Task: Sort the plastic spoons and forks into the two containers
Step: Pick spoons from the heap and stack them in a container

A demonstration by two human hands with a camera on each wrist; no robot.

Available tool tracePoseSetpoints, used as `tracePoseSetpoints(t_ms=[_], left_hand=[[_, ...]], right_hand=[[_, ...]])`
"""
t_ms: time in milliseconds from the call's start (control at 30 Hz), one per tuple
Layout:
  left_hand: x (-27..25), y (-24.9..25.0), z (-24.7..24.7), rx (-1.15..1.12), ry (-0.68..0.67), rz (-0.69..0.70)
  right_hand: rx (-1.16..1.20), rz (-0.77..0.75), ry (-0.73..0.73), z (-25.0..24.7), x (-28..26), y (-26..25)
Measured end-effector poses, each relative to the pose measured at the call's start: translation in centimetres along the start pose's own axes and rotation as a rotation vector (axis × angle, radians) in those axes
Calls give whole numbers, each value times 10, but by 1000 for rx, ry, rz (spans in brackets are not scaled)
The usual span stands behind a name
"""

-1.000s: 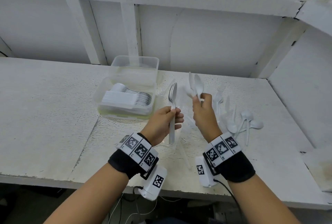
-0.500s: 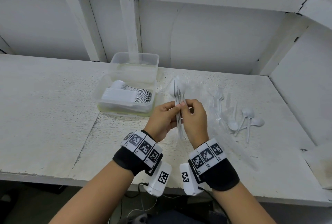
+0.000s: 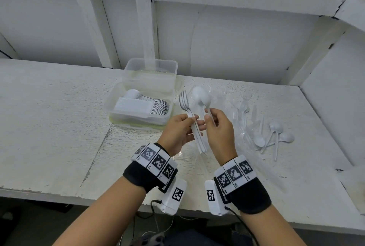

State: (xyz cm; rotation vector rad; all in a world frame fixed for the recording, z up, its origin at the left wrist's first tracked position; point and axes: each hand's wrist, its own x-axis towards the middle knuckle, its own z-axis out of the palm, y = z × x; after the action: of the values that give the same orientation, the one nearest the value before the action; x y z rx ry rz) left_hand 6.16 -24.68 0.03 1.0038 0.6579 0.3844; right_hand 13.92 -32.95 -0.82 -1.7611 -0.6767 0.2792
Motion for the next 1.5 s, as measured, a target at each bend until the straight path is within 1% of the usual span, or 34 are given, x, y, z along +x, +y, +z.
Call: tracePoseSetpoints(t_ms=[67, 133, 167, 267, 367, 433, 533, 633, 700, 767, 800, 967, 1033, 1100, 1200, 1333, 1433, 1500], left_hand=[[0, 2, 1, 3, -19, 0], [1, 3, 1, 3, -27, 3], [1, 3, 1, 5, -27, 7], [1, 3, 1, 15, -30, 15], [2, 3, 0, 17, -29, 17], [2, 5, -1, 17, -38, 15], [4, 7, -3, 22, -56, -6], [5, 7, -6, 13, -51, -31], [5, 6, -9, 0, -44, -42], [4, 6, -10, 2, -35, -43], [4, 5, -11, 4, -32, -40], [2, 4, -11, -12, -18, -10], [1, 2, -10, -4, -10, 6], [1, 1, -9, 14, -24, 25], [1, 1, -11, 37, -24, 40], [-1, 4, -16, 73, -21, 35], [-3, 8, -19, 86, -34, 6], [-5, 13, -23, 177, -36, -24]], right_hand=[[-31, -16, -19, 3, 0, 1], [-75, -26, -3, 6, 1, 3], [-119, -56, 24, 7, 2, 5], [-310, -216, 81, 8, 2, 8], [-373, -290, 32, 9, 3, 9], [-317, -272, 0, 8, 4, 9], [-160, -179, -84, 6, 4, 5], [-122, -84, -179, 1, 5, -3], [-46, 23, -197, -4, 7, -7], [21, 103, -167, -7, 10, -7], [15, 101, -134, -7, 11, -6], [-171, -30, 59, -1, 12, 1], [-204, -60, 95, 4, 11, 1], [-207, -84, 79, 9, 9, 0], [-163, -101, 4, 14, 8, -2], [-146, -38, -90, 19, 6, -1], [-108, 11, -168, 18, 4, -2], [-150, 0, -210, 14, 5, -4]])
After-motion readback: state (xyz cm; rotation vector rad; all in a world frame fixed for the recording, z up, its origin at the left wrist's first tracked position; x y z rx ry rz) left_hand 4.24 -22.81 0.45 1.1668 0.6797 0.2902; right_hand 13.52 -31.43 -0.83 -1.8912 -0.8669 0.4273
